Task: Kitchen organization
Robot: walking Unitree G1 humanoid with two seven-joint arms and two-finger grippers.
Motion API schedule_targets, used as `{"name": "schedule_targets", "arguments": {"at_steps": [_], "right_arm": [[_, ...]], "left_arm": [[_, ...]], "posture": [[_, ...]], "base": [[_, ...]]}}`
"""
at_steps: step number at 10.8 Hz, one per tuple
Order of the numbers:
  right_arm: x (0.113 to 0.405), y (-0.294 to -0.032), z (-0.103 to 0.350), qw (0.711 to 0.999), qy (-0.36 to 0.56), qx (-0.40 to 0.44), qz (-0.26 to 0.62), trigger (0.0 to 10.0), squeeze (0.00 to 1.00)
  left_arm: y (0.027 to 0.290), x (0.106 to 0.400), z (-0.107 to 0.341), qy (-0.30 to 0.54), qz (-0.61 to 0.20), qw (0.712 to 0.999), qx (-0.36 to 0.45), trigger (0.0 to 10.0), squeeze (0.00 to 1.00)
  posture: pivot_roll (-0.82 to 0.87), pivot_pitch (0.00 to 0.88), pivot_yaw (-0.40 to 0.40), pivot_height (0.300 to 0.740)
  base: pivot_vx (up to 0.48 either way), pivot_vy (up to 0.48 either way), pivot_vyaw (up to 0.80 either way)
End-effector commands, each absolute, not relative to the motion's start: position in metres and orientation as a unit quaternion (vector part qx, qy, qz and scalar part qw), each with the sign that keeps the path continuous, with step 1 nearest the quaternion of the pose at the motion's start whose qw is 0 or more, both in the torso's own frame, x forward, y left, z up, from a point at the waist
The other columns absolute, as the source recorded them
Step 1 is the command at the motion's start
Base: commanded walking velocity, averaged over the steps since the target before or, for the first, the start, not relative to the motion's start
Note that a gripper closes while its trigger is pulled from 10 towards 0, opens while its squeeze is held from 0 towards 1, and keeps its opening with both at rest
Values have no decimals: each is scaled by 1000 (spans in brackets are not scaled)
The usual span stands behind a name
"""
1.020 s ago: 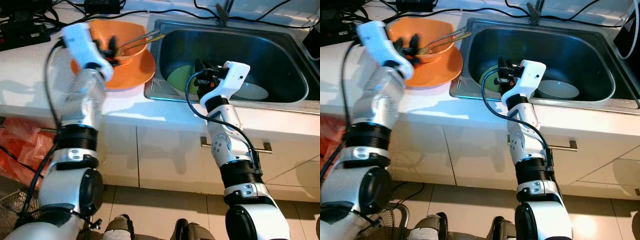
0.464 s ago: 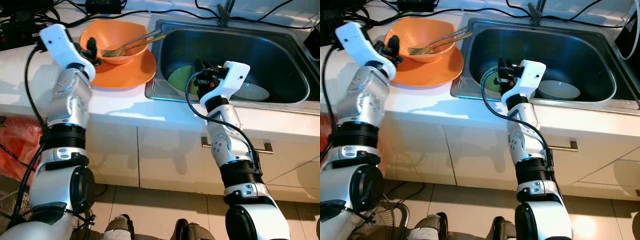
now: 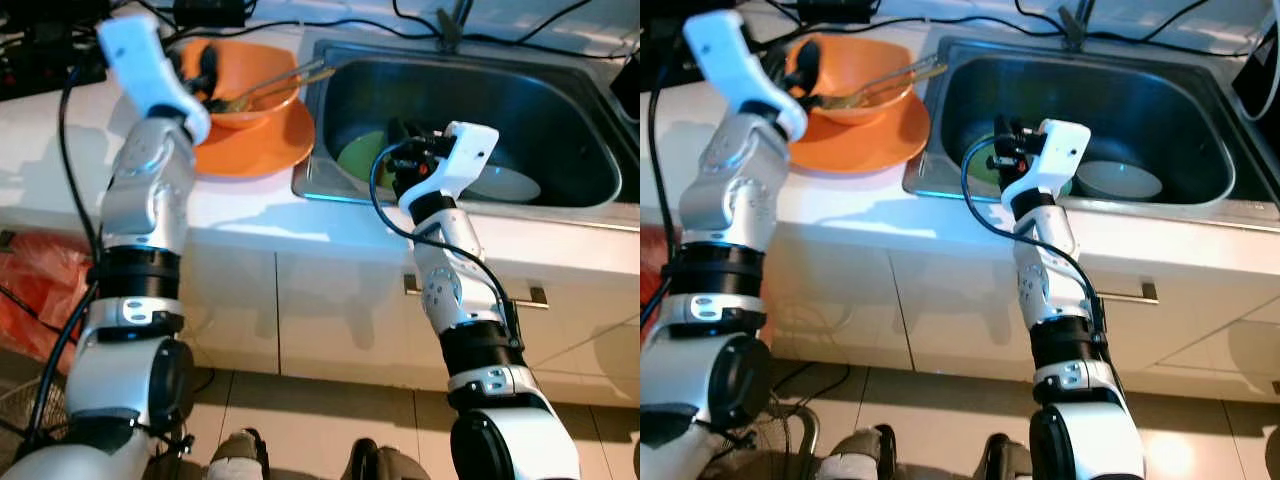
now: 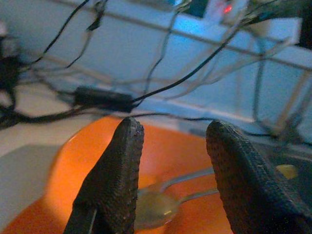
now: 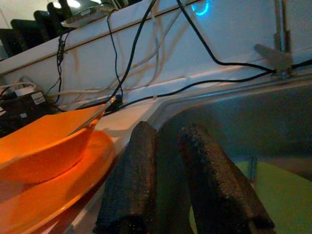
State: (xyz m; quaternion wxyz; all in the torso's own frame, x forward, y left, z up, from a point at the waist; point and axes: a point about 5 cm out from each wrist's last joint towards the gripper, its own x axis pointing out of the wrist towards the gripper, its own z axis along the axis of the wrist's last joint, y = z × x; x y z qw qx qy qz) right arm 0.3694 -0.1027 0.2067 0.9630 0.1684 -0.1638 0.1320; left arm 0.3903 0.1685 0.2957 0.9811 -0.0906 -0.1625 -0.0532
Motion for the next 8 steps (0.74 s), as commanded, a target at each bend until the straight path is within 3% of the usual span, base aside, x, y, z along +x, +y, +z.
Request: {"name": "schedule_targets", "arguments": {"at_steps": [1,8], "right_arm": [[369,-104,208,963,-167,165,133,10000,0],[370,-107,210,963,-170,163,129,10000,0]], "left_arm": [[159,391,296,-160,-73,981,-80,10000,0],[166,410,257,-52,-55,982,-173,10000,0]], "posture": [[112,130,-48,740],[99,131,-43,740]], "base": [[0,0,0],[0,0,0]]}}
